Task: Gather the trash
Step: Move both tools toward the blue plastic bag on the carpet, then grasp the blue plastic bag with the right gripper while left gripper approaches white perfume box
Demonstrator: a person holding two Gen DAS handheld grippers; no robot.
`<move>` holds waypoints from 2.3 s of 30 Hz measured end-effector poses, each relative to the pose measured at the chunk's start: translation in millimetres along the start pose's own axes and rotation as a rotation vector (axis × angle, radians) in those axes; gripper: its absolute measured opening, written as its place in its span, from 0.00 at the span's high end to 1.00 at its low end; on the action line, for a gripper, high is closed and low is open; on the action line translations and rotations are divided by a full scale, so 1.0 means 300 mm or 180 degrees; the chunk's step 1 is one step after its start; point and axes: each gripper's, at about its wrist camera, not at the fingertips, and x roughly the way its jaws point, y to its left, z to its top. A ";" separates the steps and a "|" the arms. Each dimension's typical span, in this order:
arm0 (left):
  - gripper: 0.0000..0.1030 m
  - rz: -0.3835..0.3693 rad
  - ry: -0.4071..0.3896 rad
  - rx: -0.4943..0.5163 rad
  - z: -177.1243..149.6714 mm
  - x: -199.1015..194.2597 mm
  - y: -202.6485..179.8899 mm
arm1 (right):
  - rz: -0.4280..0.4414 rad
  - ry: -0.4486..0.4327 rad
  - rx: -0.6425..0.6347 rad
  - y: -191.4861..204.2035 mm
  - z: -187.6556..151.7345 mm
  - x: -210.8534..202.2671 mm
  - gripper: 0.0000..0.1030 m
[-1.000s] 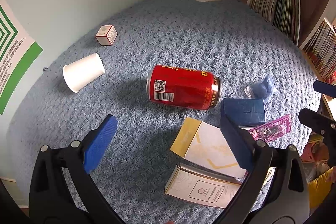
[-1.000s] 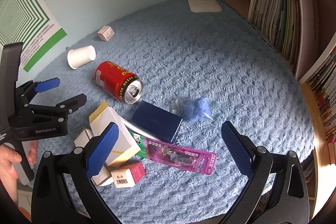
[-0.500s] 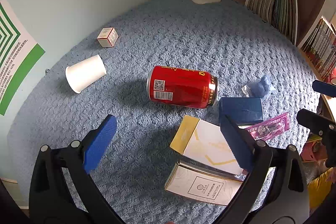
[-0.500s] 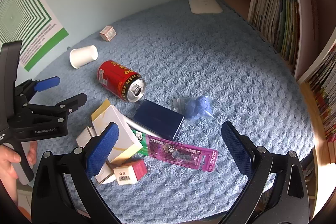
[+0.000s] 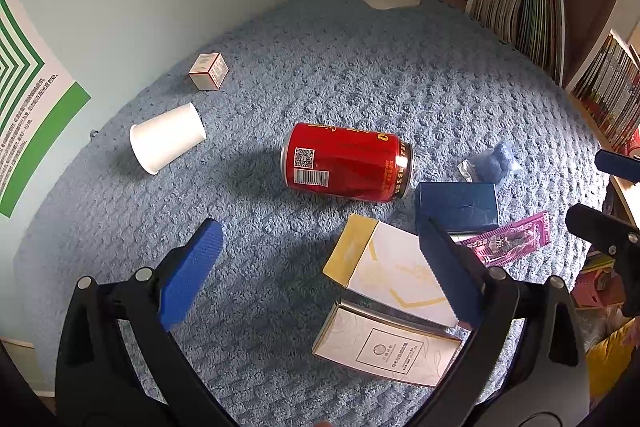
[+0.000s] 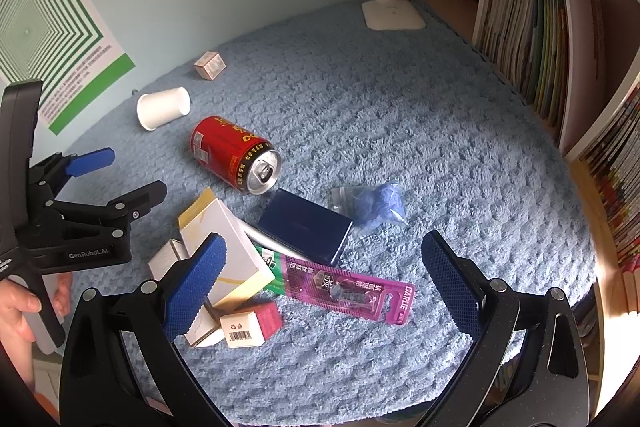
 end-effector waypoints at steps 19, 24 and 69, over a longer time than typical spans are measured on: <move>0.06 -0.0061 0.0161 0.0057 0.022 0.082 -0.024 | -0.0003 0.0061 0.0099 -0.056 0.002 0.054 0.06; 0.06 -0.0080 0.0243 0.0106 0.041 0.132 -0.039 | 0.0004 0.0107 0.0159 -0.082 0.015 0.089 0.06; 0.06 -0.0041 0.0452 0.0067 0.157 0.348 -0.077 | 0.0003 0.0650 0.0337 -0.186 0.089 0.487 0.32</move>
